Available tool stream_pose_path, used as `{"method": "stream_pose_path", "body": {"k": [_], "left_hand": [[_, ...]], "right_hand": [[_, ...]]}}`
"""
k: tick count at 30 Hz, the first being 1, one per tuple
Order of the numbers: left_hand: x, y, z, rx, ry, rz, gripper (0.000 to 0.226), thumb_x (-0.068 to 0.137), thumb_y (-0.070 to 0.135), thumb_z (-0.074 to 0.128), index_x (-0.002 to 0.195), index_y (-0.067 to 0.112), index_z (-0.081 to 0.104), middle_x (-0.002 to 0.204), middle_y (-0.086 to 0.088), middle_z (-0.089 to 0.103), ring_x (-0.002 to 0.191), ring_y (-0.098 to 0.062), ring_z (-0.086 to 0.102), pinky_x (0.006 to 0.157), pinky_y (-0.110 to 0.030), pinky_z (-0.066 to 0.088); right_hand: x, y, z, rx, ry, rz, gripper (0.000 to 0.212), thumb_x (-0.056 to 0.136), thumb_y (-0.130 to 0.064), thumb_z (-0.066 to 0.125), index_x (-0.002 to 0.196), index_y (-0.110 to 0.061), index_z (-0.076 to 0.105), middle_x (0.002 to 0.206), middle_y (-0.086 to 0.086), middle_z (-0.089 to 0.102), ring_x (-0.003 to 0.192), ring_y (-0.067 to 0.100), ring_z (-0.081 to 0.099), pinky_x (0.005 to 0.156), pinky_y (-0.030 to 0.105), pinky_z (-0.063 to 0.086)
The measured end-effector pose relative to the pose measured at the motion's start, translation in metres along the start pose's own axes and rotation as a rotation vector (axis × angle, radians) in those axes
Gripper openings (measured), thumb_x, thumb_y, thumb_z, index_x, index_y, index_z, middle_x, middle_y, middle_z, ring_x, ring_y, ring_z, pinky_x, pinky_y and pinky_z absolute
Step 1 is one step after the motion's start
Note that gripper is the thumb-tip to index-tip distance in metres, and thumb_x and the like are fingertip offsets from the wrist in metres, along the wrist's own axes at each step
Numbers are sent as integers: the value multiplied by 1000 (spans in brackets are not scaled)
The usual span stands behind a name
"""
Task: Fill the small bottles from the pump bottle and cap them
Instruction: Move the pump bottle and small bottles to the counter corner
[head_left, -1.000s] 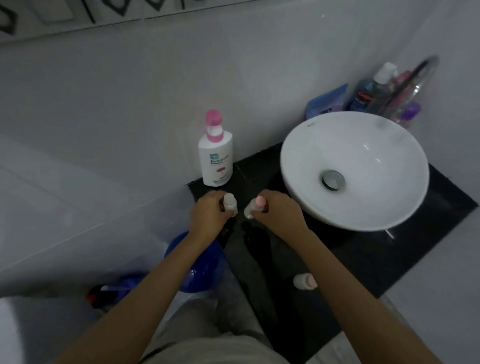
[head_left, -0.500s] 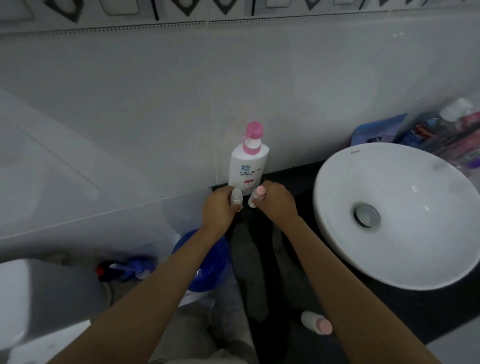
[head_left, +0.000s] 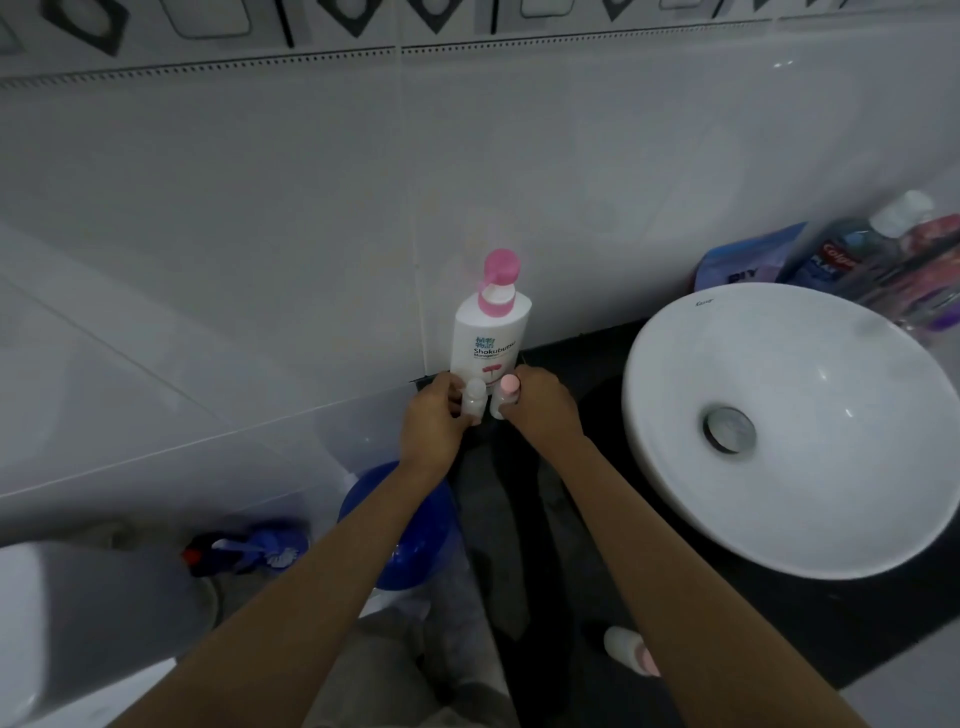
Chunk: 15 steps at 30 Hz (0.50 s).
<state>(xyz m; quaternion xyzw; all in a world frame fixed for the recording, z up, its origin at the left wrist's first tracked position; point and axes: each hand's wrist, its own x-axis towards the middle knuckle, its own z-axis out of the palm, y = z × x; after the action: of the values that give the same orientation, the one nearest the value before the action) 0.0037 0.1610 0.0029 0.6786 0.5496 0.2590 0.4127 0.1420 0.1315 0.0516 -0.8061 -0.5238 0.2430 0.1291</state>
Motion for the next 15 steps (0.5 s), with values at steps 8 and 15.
{"method": "stream_pose_path", "body": {"k": [8, 15], "left_hand": [[2, -1, 3, -42, -3, -1, 23, 69, -1, 76, 85, 10, 62, 84, -6, 67, 76, -17, 62, 70, -27, 53], [1, -11, 0, 51, -28, -10, 29, 71, 9, 78, 95, 12, 61, 93, -4, 65, 84, -18, 62, 72, -30, 53]], "right_hand": [[4, 2, 7, 4, 12, 0, 19, 83, -15, 62, 97, -3, 59, 100, 15, 63, 89, 28, 62, 69, 28, 43], [-4, 7, 0, -20, -11, -7, 22, 83, -23, 64, 98, -8, 57, 99, 12, 63, 87, 25, 62, 74, 36, 52]]}}
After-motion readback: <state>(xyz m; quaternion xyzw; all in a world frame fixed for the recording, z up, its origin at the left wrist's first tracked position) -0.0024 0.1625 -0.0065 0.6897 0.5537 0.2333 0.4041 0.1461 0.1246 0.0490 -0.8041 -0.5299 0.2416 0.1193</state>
